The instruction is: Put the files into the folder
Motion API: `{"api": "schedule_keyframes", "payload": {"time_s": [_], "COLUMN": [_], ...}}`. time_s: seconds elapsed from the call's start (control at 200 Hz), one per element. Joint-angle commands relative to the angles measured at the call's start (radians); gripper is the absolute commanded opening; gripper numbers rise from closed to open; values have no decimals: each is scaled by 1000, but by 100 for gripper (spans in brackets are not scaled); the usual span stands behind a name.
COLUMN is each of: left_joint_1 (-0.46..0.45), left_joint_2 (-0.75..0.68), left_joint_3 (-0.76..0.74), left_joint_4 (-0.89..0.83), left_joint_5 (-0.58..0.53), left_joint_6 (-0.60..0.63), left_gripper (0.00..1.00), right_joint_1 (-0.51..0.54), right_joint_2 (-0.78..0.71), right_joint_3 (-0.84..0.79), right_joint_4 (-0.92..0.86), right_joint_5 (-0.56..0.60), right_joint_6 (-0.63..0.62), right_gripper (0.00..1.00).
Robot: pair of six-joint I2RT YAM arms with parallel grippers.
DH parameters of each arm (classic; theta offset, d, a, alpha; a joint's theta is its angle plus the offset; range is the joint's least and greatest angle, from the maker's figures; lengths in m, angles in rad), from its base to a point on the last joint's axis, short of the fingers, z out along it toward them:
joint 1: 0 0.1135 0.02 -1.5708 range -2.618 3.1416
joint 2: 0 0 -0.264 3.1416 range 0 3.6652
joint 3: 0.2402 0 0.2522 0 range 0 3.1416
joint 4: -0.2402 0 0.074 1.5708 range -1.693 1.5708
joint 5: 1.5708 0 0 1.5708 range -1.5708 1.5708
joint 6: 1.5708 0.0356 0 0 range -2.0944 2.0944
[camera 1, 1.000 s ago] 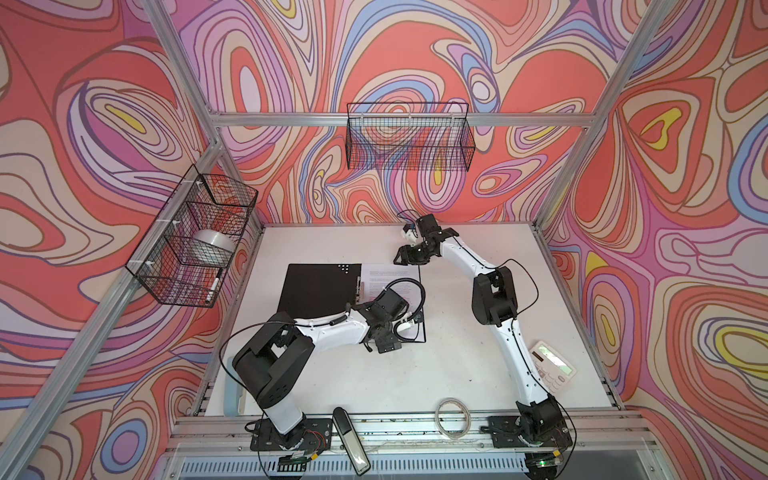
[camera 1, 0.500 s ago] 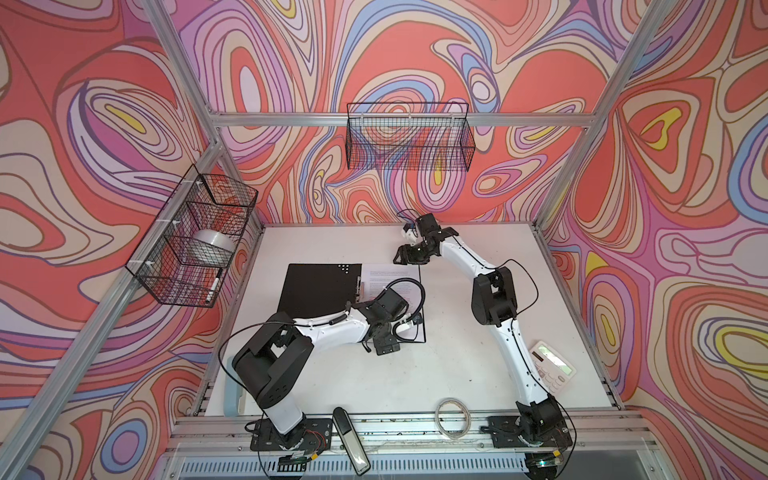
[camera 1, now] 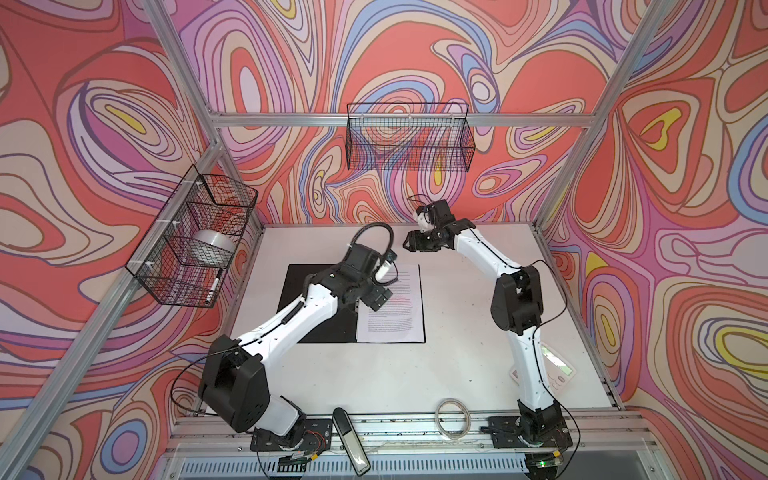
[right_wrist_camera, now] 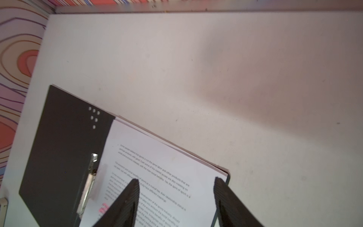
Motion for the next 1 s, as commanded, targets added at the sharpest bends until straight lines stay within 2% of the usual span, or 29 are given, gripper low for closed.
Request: {"api": "schedule_keyframes", "payload": {"time_s": [0.0, 0.085, 0.26, 0.356, 0.521, 0.746, 0.997], "left_joint_1": [101, 144, 149, 149, 148, 141, 120], "left_joint_2": [-12, -17, 0, 30, 95, 184, 245], "left_joint_3": [18, -5, -80, -94, -90, -73, -96], "left_joint_4": [-98, -69, -6, 20, 39, 47, 105], "left_joint_5": [80, 133, 269, 316, 423, 537, 567], "left_joint_6": [-159, -174, -189, -219, -241, -250, -269], "left_gripper": [100, 100, 100, 100, 100, 100, 98], "right_joint_1": [8, 20, 79, 113, 130, 139, 145], "right_joint_2": [-145, -252, -418, -468, -539, -542, -477], "right_joint_3": [-147, -326, -675, -814, -1034, -1154, -1179], "right_joint_4": [50, 93, 174, 219, 405, 553, 661], "right_joint_5": [-44, -127, -277, -306, -359, -412, -481], "right_joint_6": [60, 110, 179, 209, 316, 388, 443], "right_gripper": [57, 55, 44, 40, 37, 36, 28]}}
